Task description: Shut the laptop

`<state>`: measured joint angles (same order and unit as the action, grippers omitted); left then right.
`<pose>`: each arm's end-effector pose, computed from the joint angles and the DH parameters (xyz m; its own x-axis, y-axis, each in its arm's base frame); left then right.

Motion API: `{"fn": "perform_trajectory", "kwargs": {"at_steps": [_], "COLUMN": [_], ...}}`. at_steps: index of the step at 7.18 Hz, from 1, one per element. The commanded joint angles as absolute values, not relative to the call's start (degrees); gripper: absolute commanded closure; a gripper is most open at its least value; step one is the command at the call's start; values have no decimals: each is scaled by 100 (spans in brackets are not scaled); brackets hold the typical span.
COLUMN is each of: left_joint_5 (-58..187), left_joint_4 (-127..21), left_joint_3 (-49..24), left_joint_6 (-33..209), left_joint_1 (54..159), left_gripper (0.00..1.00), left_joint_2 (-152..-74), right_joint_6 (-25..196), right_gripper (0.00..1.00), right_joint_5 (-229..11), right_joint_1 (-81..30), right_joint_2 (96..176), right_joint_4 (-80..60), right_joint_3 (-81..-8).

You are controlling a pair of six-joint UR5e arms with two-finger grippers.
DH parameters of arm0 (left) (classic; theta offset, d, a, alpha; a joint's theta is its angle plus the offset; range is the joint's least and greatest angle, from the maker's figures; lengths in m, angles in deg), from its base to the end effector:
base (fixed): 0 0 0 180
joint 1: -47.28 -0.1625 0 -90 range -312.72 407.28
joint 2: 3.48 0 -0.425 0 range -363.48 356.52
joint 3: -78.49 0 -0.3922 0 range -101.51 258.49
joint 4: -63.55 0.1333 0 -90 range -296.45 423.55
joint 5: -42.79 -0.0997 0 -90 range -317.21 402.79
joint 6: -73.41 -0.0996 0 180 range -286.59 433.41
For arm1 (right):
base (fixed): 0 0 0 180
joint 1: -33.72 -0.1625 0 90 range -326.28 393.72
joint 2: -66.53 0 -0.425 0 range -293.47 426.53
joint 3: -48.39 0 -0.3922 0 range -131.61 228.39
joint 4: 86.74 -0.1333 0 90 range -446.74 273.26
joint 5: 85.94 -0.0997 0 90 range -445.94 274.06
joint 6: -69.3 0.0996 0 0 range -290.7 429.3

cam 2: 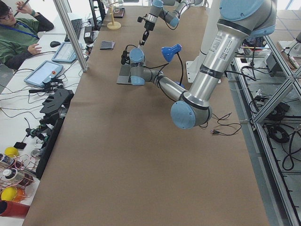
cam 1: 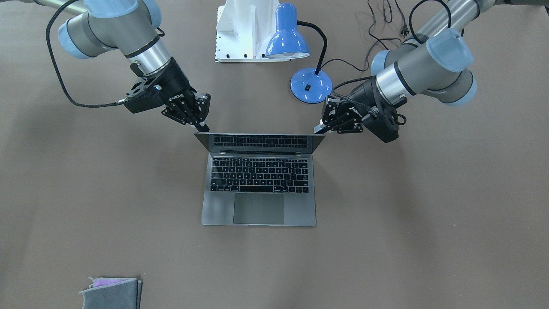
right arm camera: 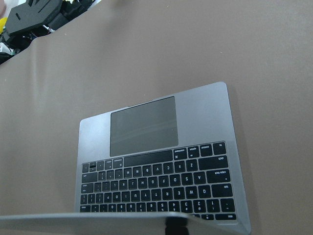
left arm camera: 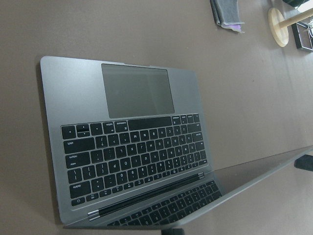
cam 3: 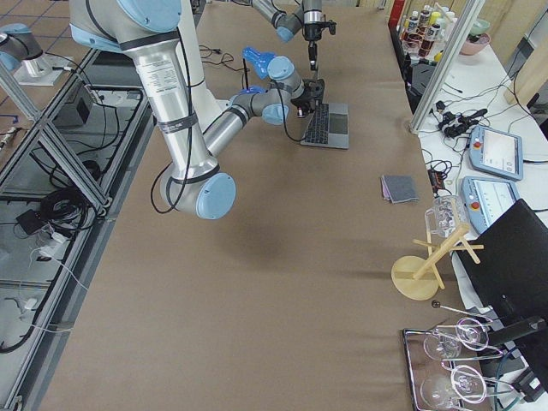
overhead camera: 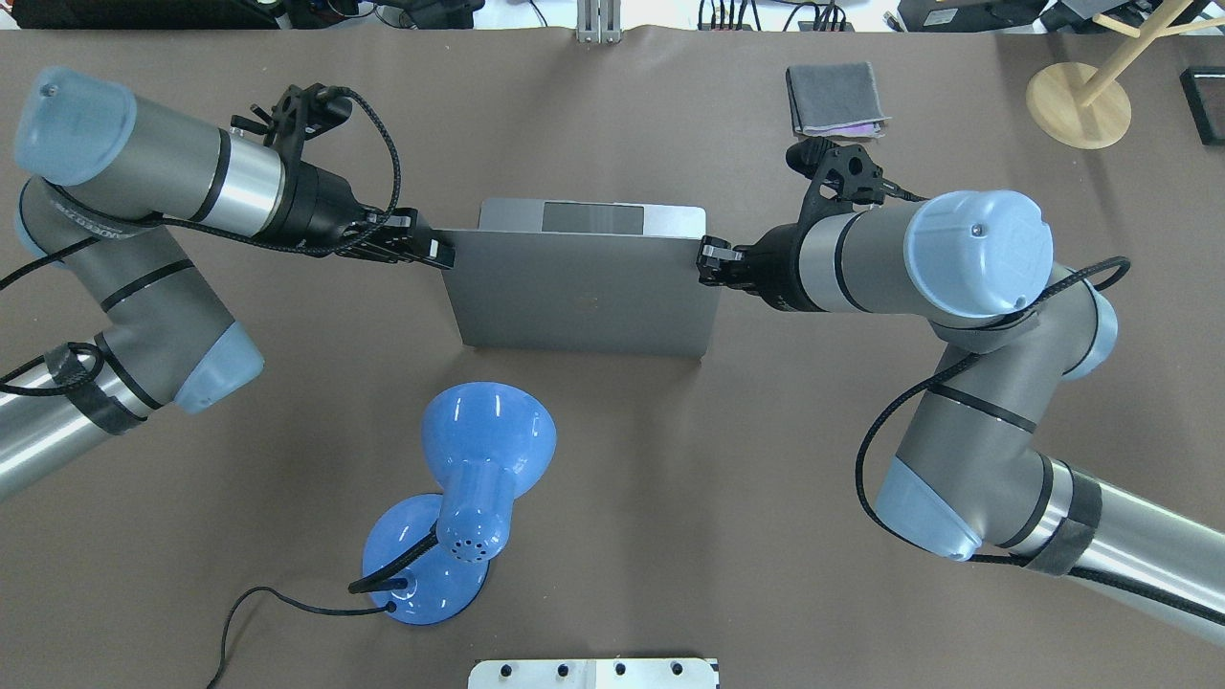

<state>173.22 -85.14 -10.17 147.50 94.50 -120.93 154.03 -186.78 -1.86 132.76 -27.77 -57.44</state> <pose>0.3792 -0.5110 0.2746 0.0921 0.2077 -0.9738 0.0986 0.9713 0.2165 -0.4204 -0.4416 0.2398 0.3078 0.1093 0.9451 -0.4006 0.9159 0.0245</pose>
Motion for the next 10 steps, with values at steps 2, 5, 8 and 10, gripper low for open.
{"fn": "perform_trajectory", "kwargs": {"at_steps": [2, 5, 8, 10], "left_joint_5": [16981, 16804, 16488, 16295], "left_joint_4": [-8525, -8525, -8525, -8525], "left_joint_3": [-651, -160, 368, 641], "left_joint_6": [14741, 14680, 14425, 14425], "left_joint_1": [9456, 9448, 9439, 9413], "left_gripper": [100, 100, 100, 100], "left_joint_2": [-12310, -12590, -12837, -12960], "right_joint_6": [15376, 15376, 15367, 15367], "right_gripper": [100, 100, 100, 100], "right_joint_5": [-18684, -18675, -18658, -18649], "right_joint_1": [-389, -469, -512, -513], "right_joint_2": [13008, 12744, 12568, 12348], "right_joint_4": [-2794, -2812, -2829, -2838], "right_joint_3": [-5148, -4707, -4285, -3908]}}
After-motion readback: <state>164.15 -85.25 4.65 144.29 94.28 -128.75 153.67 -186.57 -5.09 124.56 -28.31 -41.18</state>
